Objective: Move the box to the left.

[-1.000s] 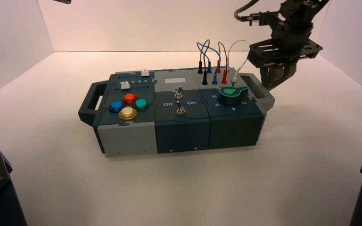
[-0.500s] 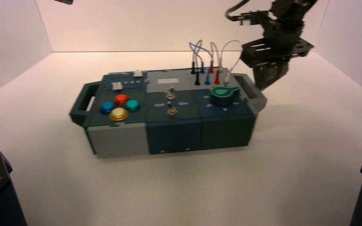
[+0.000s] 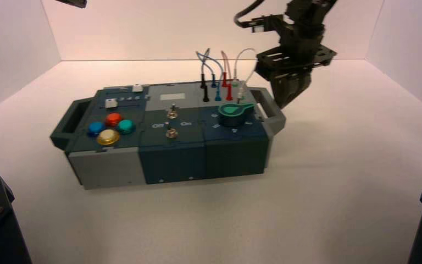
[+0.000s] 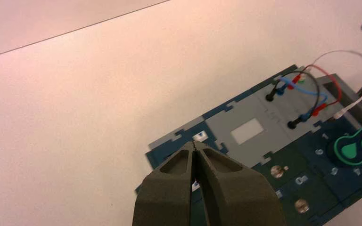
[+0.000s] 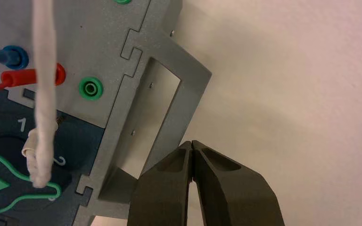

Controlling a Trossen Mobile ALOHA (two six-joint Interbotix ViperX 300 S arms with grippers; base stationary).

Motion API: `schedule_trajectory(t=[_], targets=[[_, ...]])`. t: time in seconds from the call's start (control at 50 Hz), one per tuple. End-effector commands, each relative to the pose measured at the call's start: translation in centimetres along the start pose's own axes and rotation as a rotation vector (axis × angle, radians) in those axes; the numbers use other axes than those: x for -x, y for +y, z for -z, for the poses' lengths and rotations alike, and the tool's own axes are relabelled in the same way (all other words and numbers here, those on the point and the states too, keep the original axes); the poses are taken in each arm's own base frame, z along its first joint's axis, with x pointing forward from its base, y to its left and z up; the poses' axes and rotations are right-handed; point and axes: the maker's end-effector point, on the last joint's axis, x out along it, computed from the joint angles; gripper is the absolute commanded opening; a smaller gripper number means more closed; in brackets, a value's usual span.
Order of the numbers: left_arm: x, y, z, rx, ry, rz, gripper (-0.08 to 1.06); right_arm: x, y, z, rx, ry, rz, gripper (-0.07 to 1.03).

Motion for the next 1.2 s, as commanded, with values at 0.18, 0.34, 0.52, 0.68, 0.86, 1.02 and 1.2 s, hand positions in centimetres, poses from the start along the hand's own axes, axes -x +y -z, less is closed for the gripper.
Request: schedule_trajectory(t=[0.18, 0.34, 0.52, 0.68, 0.86, 1.02, 1.2], targets=[[0.4, 0.0, -1.4, -0.004, -0.031, 0.000, -0.03, 0.6, 4.5, -2.7, 0.067, -0.021, -0.051, -0.02], [0.4, 0.0, -1.4, -0.002, -0.029, 0.001, -0.03, 0.7, 5.9, -3.2, 0.088, -0.023, -0.067, -0.02], [0.4, 0.0, -1.4, 0.004, -0.028, 0.001, -0.03, 0.8, 7.4, -3.6, 0.113, -0.019, -0.081, -0.02], [0.4, 0.0, -1.4, 0.004, -0.028, 0.001, -0.03, 0.8, 8.1, -3.9, 0.131, -0.011, -0.086, -0.02], [0.2, 0.0, -1.2, 0.001, -0.017, 0.001, -0.03, 1.5, 6.5, -4.4, 0.113, -0.029, -0.067, -0.02], [0.2, 0.0, -1.2, 0.001, -0.017, 0.001, -0.03, 3.8, 5.5, -5.2, 0.103, -0.097, -0.057, -0.02], [0.4, 0.0, -1.5, 0.001, -0.034, 0.000, -0.03, 7.3, 5.3, -5.4, 0.102, -0.189, -0.059, -0.02]])
